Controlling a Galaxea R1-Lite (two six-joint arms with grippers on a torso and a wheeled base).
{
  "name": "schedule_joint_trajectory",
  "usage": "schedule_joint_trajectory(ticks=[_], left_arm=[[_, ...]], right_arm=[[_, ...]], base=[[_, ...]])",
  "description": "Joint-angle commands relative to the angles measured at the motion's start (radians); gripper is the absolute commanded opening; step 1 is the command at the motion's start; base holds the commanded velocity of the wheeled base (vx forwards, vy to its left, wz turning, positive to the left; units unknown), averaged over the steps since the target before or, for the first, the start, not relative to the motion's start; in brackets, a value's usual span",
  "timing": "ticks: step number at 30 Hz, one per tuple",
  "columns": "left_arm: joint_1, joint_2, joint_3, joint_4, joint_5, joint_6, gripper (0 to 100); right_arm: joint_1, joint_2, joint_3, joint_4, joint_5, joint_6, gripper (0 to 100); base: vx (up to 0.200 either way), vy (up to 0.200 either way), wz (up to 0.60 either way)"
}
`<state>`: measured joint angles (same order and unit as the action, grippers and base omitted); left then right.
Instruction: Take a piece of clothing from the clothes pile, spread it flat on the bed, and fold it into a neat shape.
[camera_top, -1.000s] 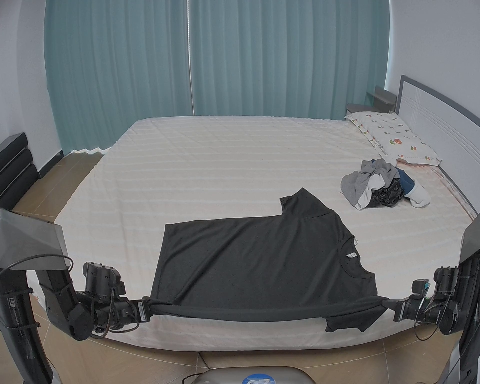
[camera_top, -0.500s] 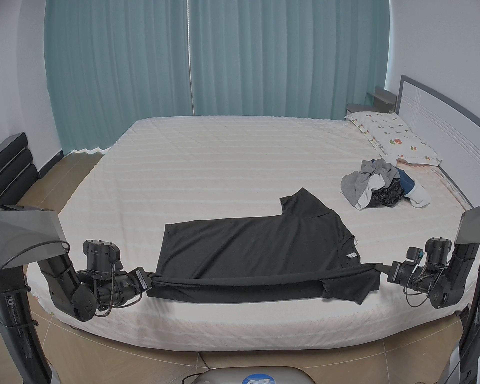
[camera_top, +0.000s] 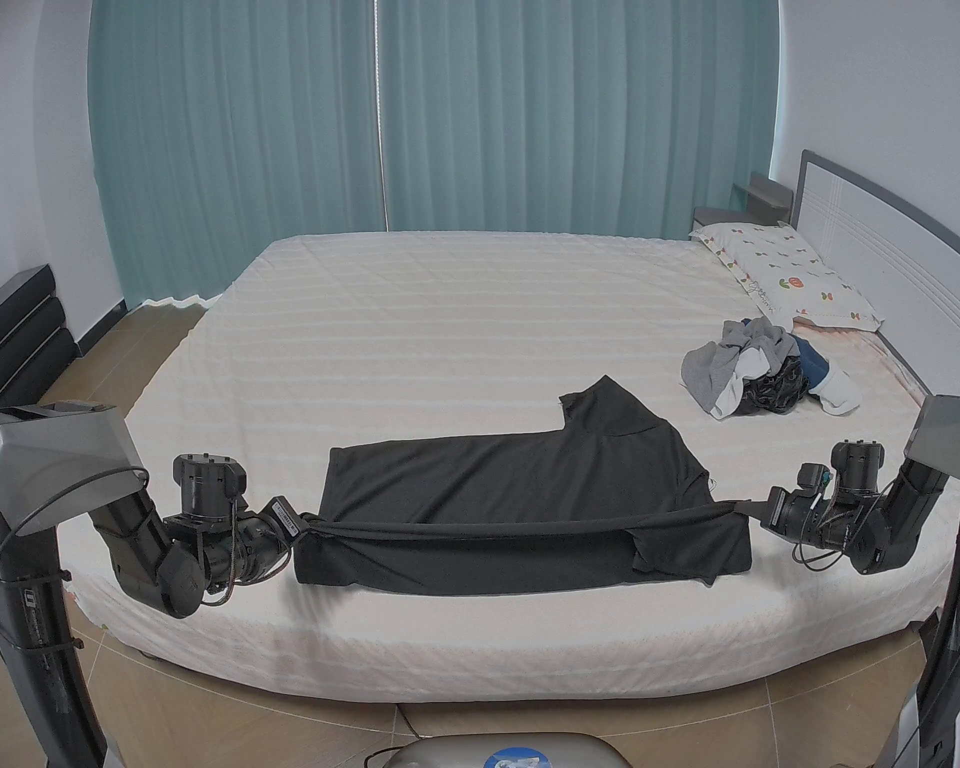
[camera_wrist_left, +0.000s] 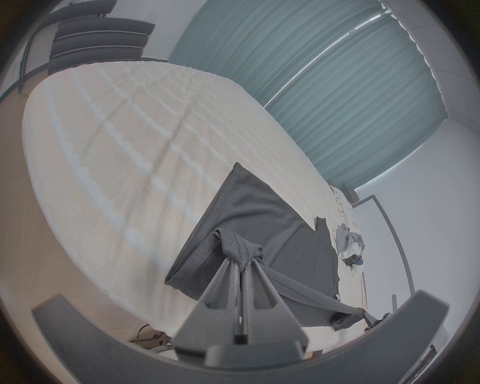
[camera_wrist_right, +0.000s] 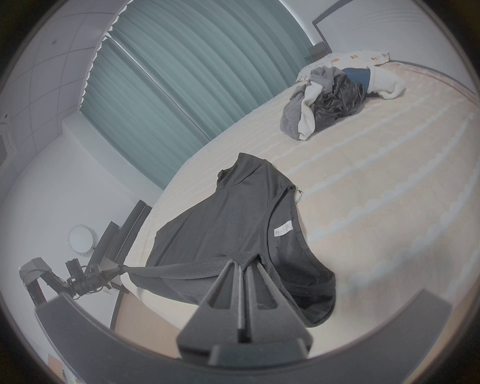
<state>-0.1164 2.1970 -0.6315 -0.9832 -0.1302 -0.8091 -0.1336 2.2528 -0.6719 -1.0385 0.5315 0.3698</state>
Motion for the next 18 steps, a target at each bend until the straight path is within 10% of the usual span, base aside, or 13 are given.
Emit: schedule_joint_trajectory(ticks=[1, 18], left_arm=[[0.003, 0.052, -0.043, 0.003, 0.0, -0.021, 0], [-0.003, 0.178, -0.159, 0.005, 0.014, -0.021, 0]], right_arm=[[0.009, 0.018, -0.077, 0.055, 0.001, 0.012, 0], [0.042, 0.137, -0.233, 0.149, -0.079, 0.028, 0]], base=[[0.0, 0.0, 0.0], [0.0, 0.0, 0.0]])
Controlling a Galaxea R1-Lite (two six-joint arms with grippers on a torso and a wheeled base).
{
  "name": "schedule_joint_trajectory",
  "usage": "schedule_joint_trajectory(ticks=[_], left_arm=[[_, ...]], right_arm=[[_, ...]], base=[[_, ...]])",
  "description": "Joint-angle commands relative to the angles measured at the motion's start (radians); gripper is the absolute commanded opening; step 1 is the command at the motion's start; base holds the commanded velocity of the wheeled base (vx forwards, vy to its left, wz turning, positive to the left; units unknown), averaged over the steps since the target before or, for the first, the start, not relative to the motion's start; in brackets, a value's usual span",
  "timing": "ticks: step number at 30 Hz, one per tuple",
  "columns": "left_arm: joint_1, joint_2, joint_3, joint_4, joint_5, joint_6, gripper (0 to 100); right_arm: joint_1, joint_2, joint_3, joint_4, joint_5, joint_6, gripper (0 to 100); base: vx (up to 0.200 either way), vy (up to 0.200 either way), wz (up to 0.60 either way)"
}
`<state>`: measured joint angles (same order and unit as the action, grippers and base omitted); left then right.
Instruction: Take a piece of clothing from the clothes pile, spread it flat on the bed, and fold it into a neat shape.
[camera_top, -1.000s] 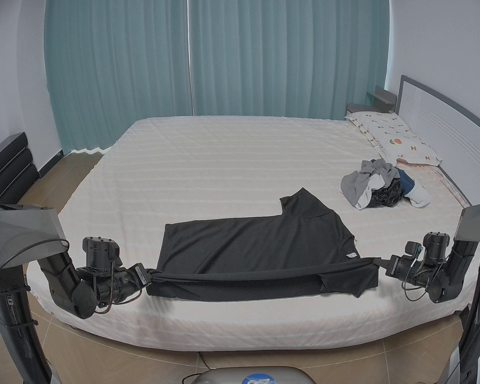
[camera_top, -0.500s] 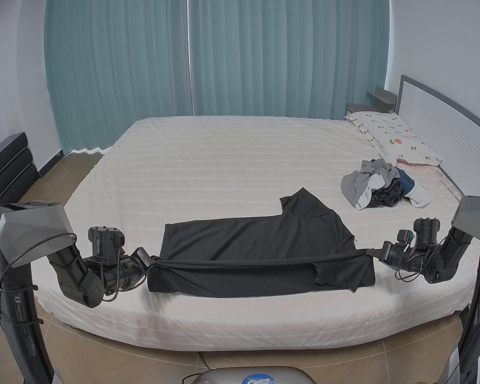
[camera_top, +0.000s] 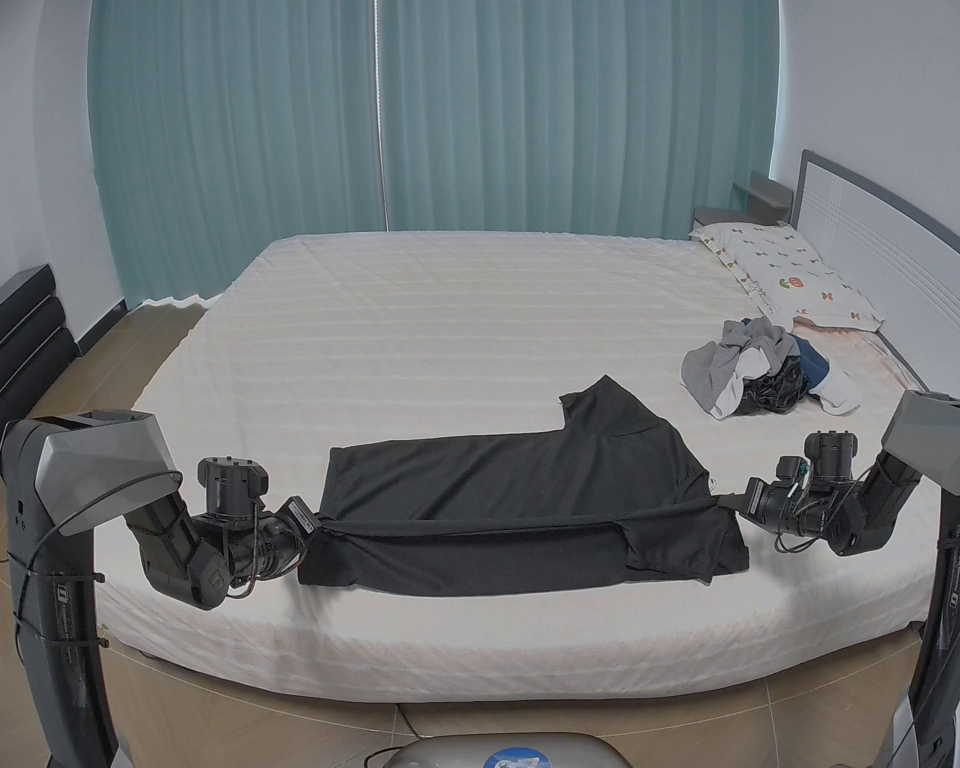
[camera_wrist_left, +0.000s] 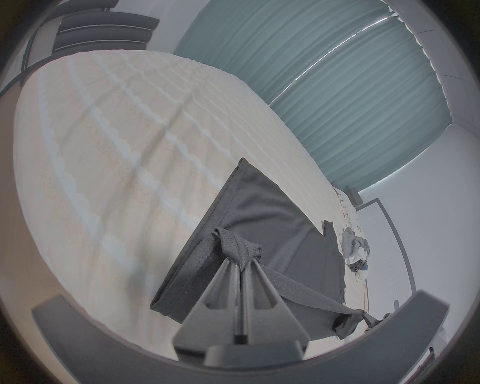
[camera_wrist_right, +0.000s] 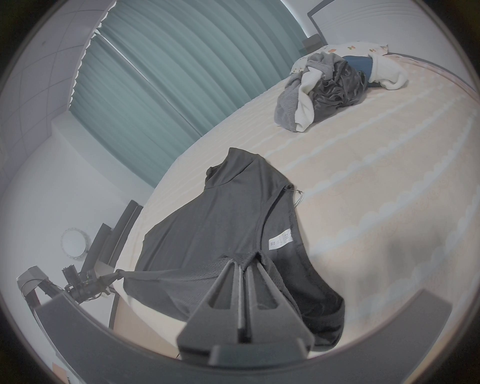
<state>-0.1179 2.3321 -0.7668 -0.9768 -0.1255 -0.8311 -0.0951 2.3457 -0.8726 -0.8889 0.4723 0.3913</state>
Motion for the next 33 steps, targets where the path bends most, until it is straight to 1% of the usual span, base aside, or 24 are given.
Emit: schedule_joint_trajectory(ticks=[1, 3, 6, 11, 15, 23, 26, 27, 33], left_arm=[[-0.002, 0.042, -0.023, -0.002, 0.009, 0.001, 0], [-0.002, 0.046, -0.032, 0.0, 0.01, 0.001, 0], [-0.002, 0.047, -0.032, 0.0, 0.01, 0.001, 0], [-0.003, 0.052, -0.034, -0.002, 0.012, 0.003, 0], [-0.005, 0.053, -0.034, -0.002, 0.015, 0.006, 0], [-0.013, 0.058, -0.034, -0.002, 0.015, 0.01, 0], [-0.013, 0.058, -0.034, 0.0, 0.015, 0.01, 0], [-0.013, 0.058, -0.034, 0.0, 0.015, 0.01, 100], [-0.008, 0.056, -0.045, -0.002, 0.015, 0.003, 100]], right_arm=[[0.003, 0.044, -0.032, -0.001, -0.02, 0.006, 0], [0.008, 0.06, -0.051, -0.002, -0.047, 0.023, 0], [0.011, 0.072, -0.066, -0.01, -0.069, 0.046, 0], [0.02, 0.096, -0.079, -0.012, -0.092, 0.052, 0], [0.029, 0.116, -0.094, -0.012, -0.126, 0.054, 0], [0.026, 0.13, -0.102, -0.013, -0.124, 0.058, 0], [0.028, 0.132, -0.1, -0.015, -0.124, 0.075, 0], [0.028, 0.132, -0.1, -0.015, -0.124, 0.075, 100], [0.029, 0.122, -0.095, -0.021, -0.126, 0.104, 100]], base=[[0.0, 0.0, 0.0], [0.0, 0.0, 0.0], [0.0, 0.0, 0.0], [0.0, 0.0, 0.0], [0.0, 0.0, 0.0], [0.0, 0.0, 0.0], [0.0, 0.0, 0.0], [0.0, 0.0, 0.0], [0.0, 0.0, 0.0]])
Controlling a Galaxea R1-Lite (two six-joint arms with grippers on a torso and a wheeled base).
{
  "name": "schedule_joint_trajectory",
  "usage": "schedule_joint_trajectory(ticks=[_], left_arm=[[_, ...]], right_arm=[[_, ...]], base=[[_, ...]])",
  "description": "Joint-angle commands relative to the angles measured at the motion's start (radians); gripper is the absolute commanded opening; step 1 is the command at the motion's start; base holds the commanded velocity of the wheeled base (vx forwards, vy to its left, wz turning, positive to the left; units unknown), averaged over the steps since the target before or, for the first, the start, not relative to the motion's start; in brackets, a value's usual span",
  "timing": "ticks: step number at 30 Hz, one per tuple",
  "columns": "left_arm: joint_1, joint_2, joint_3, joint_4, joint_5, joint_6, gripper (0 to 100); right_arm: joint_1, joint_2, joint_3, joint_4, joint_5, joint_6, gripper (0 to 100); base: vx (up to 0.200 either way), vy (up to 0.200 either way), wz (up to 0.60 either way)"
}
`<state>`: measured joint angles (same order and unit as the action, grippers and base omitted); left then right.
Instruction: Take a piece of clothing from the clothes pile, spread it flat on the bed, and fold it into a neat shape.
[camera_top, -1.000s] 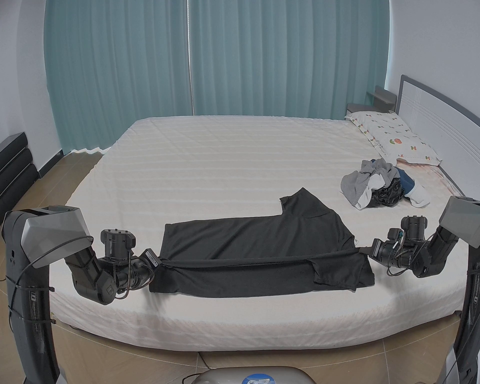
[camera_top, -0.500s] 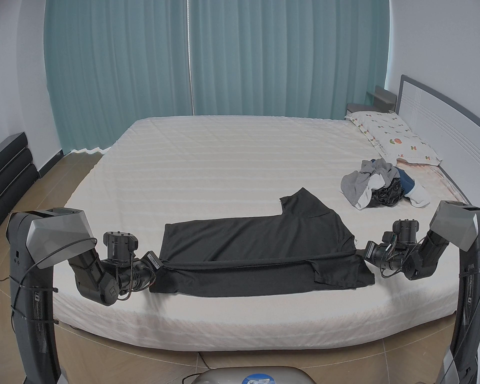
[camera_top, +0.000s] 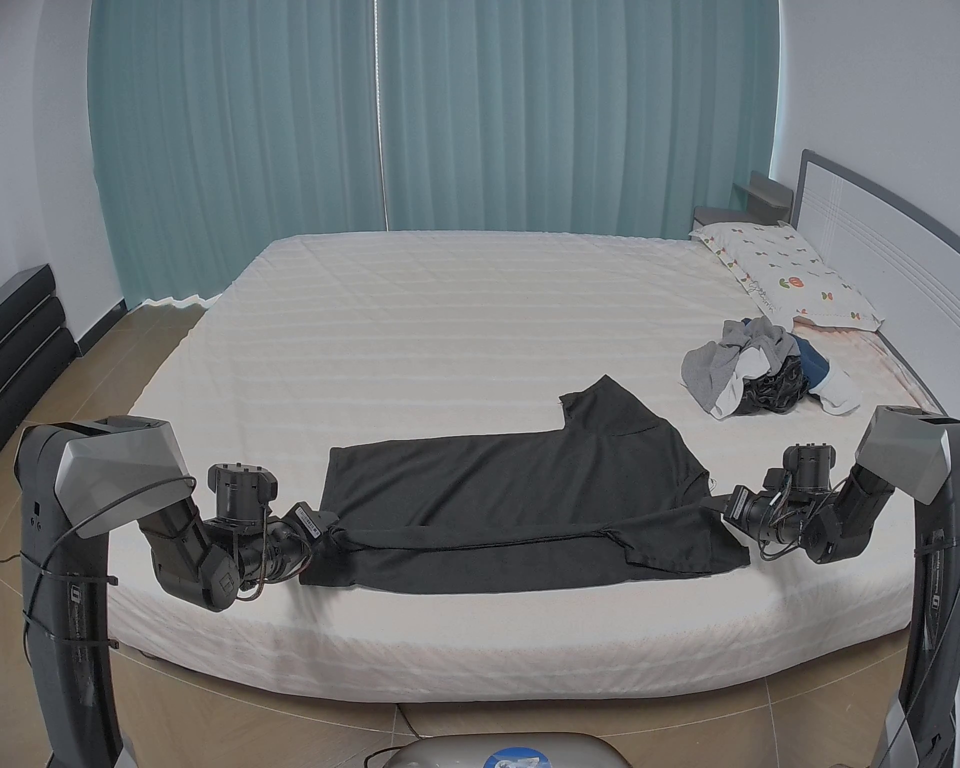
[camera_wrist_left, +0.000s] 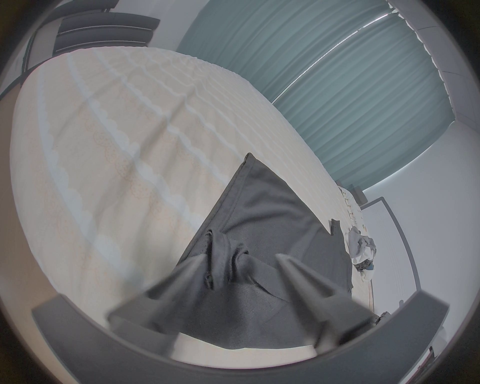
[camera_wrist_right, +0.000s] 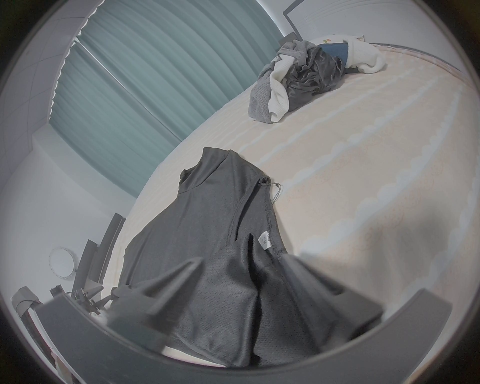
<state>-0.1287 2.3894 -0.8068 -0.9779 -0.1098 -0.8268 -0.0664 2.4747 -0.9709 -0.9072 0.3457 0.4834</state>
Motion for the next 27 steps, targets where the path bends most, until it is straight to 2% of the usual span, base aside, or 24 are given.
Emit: schedule_joint_trajectory(ticks=[1, 8, 9, 12, 17, 22, 27], left_arm=[[0.003, -0.001, -0.003, -0.001, -0.001, -0.003, 100], [0.017, -0.006, 0.003, -0.008, -0.001, -0.029, 100], [0.038, -0.033, 0.012, -0.01, -0.001, -0.063, 100], [0.064, -0.076, 0.038, -0.01, -0.018, -0.089, 100], [0.084, -0.095, 0.043, -0.008, -0.027, -0.135, 100], [0.097, -0.09, 0.046, -0.002, -0.094, -0.156, 100], [0.092, -0.085, 0.055, -0.007, -0.103, -0.166, 100]], right_arm=[[-0.001, -0.011, 0.003, -0.002, 0.001, 0.029, 100], [-0.01, -0.059, 0.017, -0.018, 0.002, 0.115, 100], [-0.009, -0.083, 0.027, -0.03, 0.002, 0.181, 100], [-0.006, -0.106, 0.029, -0.047, -0.001, 0.233, 100], [-0.003, -0.165, 0.021, -0.048, -0.001, 0.247, 100], [0.011, -0.214, 0.006, -0.044, 0.004, 0.25, 100], [0.045, -0.198, -0.035, -0.038, -0.001, 0.299, 100]], base=[[0.0, 0.0, 0.0], [0.0, 0.0, 0.0], [0.0, 0.0, 0.0], [0.0, 0.0, 0.0], [0.0, 0.0, 0.0], [0.2, 0.0, 0.0], [0.16, 0.0, 0.0]])
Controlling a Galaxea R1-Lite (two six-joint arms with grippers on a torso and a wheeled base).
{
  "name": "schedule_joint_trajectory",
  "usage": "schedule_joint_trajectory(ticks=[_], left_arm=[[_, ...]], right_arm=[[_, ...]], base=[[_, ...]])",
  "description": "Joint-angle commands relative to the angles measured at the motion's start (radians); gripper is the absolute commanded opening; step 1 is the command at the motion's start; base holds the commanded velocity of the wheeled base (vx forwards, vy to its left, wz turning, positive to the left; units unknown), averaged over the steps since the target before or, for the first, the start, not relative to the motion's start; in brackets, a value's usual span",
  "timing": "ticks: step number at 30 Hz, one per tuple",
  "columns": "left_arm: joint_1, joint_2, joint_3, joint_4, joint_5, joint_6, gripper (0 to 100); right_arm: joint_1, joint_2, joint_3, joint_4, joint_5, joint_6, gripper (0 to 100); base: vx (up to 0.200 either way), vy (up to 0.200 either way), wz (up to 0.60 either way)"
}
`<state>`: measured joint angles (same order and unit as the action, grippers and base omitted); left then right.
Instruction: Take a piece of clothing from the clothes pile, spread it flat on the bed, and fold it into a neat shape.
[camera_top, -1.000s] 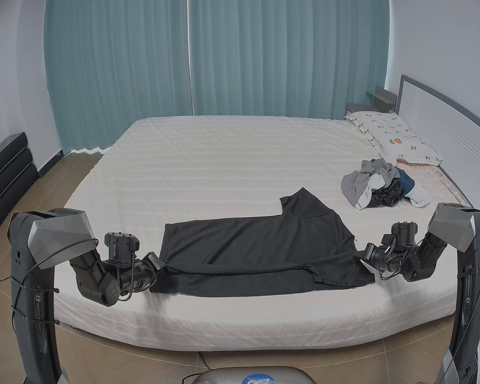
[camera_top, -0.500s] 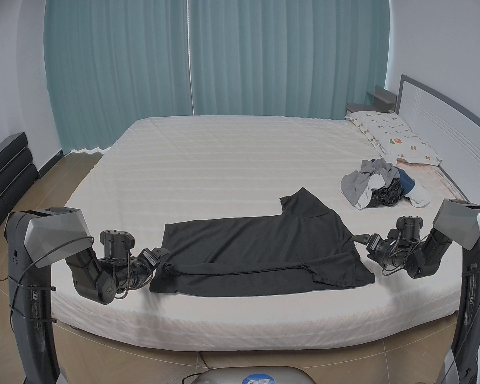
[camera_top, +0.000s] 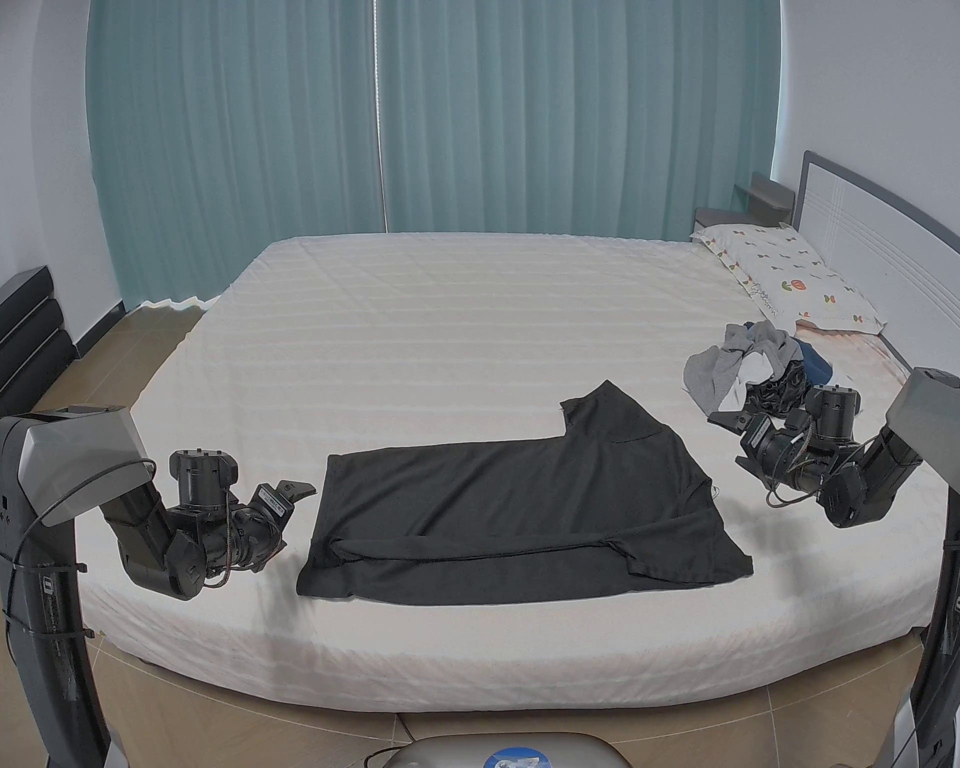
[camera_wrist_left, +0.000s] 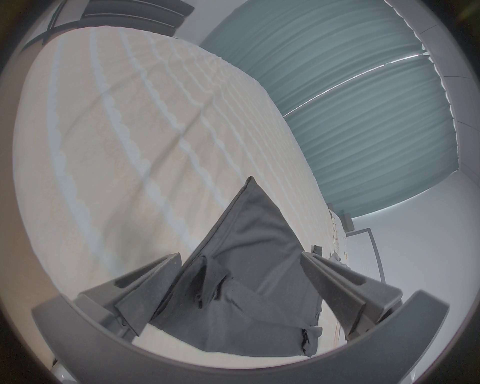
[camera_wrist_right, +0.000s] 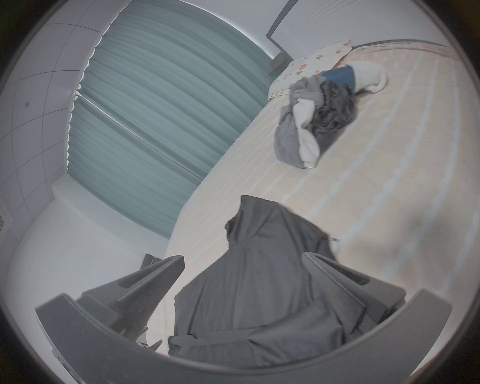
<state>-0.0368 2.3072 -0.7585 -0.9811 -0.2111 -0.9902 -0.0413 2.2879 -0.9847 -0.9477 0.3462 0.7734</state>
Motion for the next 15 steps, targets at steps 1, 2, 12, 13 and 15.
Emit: schedule_joint_trajectory(ticks=[1, 2, 12, 13, 15], left_arm=[[0.002, -0.005, 0.007, -0.007, -0.004, -0.004, 100], [0.002, -0.005, 0.007, -0.007, -0.004, -0.004, 100], [0.005, -0.015, 0.041, -0.033, -0.001, -0.025, 100], [0.005, -0.014, 0.044, -0.05, -0.001, -0.03, 100], [0.005, -0.012, 0.045, -0.062, 0.001, -0.036, 100]], right_arm=[[0.027, -0.002, -0.046, 0.003, -0.003, 0.015, 100], [0.027, -0.002, -0.046, 0.003, -0.003, 0.015, 100], [0.034, -0.079, 0.069, 0.021, -0.053, 0.006, 100], [0.034, -0.09, 0.103, 0.02, -0.065, 0.004, 100], [0.034, -0.097, 0.133, 0.017, -0.073, 0.004, 100]], base=[[0.0, 0.0, 0.0], [0.0, 0.0, 0.0], [0.02, 0.0, 0.0], [0.2, 0.0, 0.0], [0.2, 0.0, 0.0]])
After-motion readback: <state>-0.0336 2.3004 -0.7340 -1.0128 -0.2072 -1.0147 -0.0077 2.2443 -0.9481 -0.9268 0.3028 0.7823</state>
